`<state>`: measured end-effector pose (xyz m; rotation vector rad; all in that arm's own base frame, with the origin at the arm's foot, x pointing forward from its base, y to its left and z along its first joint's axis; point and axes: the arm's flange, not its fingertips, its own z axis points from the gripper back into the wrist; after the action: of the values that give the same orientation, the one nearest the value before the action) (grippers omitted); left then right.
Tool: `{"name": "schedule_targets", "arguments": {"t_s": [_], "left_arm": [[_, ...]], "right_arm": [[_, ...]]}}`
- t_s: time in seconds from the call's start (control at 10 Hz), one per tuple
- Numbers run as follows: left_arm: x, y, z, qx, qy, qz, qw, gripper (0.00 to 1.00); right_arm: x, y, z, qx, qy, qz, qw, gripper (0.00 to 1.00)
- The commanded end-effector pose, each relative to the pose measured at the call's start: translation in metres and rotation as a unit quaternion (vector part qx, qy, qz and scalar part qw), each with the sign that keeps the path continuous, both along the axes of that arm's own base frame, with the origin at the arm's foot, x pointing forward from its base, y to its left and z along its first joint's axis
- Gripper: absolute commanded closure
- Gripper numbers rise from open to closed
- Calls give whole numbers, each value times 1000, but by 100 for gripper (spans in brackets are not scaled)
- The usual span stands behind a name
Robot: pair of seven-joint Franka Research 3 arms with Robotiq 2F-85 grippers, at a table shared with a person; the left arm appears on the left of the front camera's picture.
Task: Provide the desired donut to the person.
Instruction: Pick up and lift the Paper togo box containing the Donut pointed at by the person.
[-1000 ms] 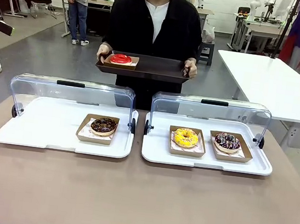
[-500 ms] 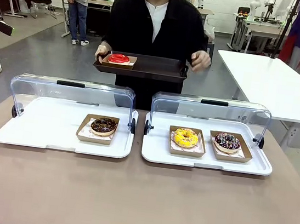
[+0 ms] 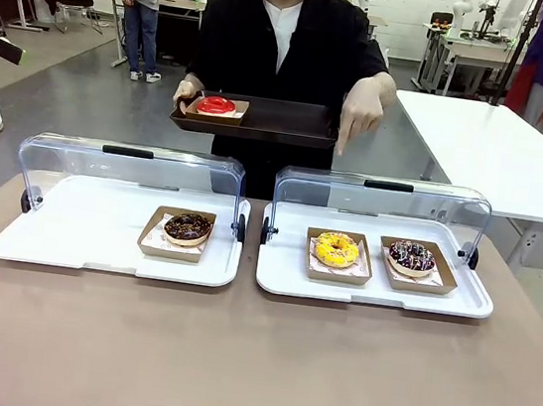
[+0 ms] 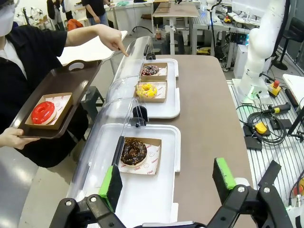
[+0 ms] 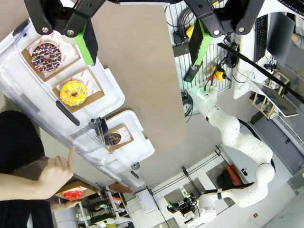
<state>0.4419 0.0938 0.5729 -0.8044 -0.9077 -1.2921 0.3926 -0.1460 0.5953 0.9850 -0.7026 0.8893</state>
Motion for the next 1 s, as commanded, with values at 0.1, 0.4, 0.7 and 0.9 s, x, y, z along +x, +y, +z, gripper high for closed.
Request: {"name": "schedule_targets", "arguments": {"t_s": [0.1,0.4,0.7,0.9], "left_arm": [[-1,0,1,-3,-3,2,1000,0],[-1,0,1,-3,-3,2,1000,0],[-1,0,1,-3,-3,2,1000,0],[-1,0,1,-3,-3,2,1000,0]], "right_arm": [[1,1,0,5,-3,1,1000,0],[1,1,0,5,-3,1,1000,0],[1,1,0,5,-3,1,1000,0],[1,1,0,5,-3,1,1000,0]]}}
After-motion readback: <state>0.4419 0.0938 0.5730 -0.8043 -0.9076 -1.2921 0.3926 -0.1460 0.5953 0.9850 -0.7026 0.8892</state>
